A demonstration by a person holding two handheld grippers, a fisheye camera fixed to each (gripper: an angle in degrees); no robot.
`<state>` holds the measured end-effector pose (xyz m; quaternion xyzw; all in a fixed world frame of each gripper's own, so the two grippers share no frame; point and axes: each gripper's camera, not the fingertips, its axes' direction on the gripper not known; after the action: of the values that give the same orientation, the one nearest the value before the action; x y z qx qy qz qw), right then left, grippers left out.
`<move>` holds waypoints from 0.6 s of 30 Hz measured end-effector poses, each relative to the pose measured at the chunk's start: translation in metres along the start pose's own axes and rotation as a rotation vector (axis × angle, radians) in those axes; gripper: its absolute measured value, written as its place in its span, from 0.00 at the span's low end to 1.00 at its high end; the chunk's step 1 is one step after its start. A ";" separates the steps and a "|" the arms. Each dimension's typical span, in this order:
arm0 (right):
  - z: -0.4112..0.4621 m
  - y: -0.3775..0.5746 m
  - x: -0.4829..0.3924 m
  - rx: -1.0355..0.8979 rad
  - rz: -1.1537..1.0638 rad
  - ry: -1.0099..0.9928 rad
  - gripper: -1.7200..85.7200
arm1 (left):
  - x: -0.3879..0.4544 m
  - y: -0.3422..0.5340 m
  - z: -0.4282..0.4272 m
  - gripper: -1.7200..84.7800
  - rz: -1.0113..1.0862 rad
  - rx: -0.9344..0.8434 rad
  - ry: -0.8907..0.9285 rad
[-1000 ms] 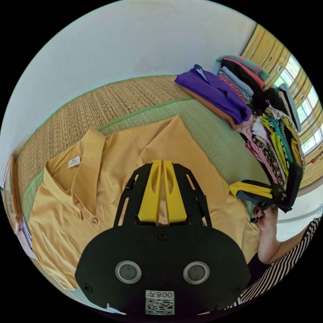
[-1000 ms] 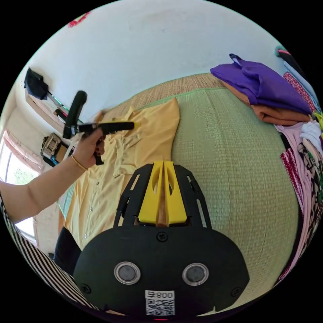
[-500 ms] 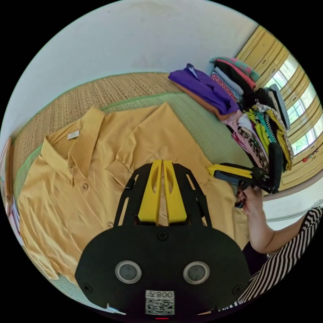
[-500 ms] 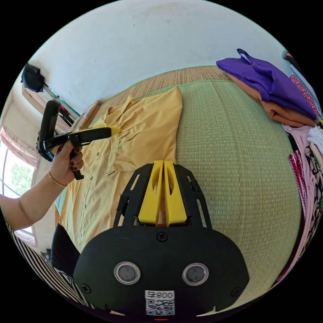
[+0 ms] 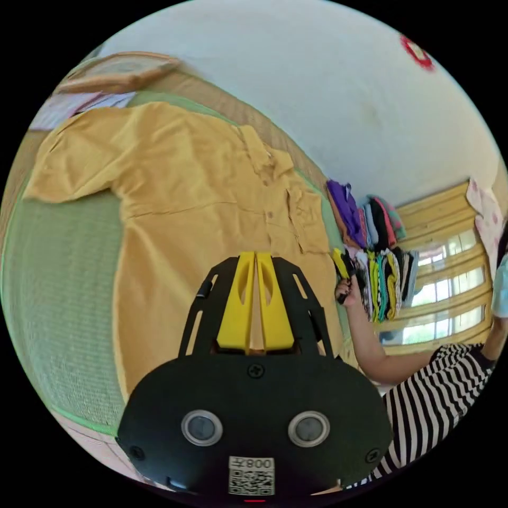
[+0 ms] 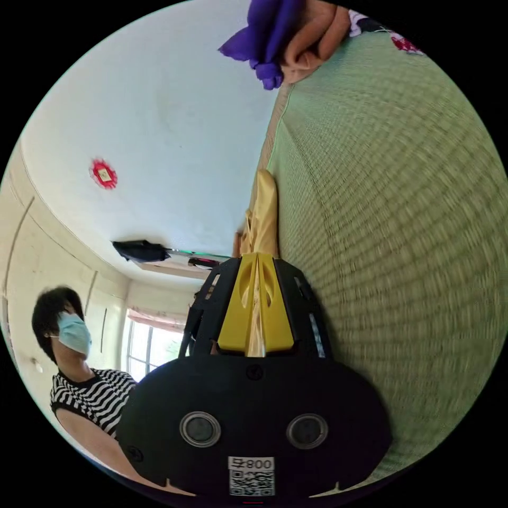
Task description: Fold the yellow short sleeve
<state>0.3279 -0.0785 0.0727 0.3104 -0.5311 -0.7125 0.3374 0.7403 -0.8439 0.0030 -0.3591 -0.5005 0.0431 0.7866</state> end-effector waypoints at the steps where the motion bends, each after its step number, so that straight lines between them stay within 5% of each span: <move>1: -0.003 -0.001 -0.003 0.002 0.003 -0.003 0.02 | -0.034 0.012 -0.028 0.04 -0.077 0.070 0.006; 10: 0.029 -0.008 -0.143 -0.062 -0.155 0.224 0.05 | -0.265 0.072 -0.164 0.11 -0.428 0.414 0.032; 18: 0.223 -0.017 -0.279 -0.354 -0.321 0.277 0.09 | -0.379 0.082 -0.205 0.09 -0.429 0.469 0.106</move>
<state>0.3080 0.2734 0.1342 0.4214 -0.2912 -0.7894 0.3384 0.7440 -1.0518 -0.3833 -0.0559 -0.4996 -0.0284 0.8640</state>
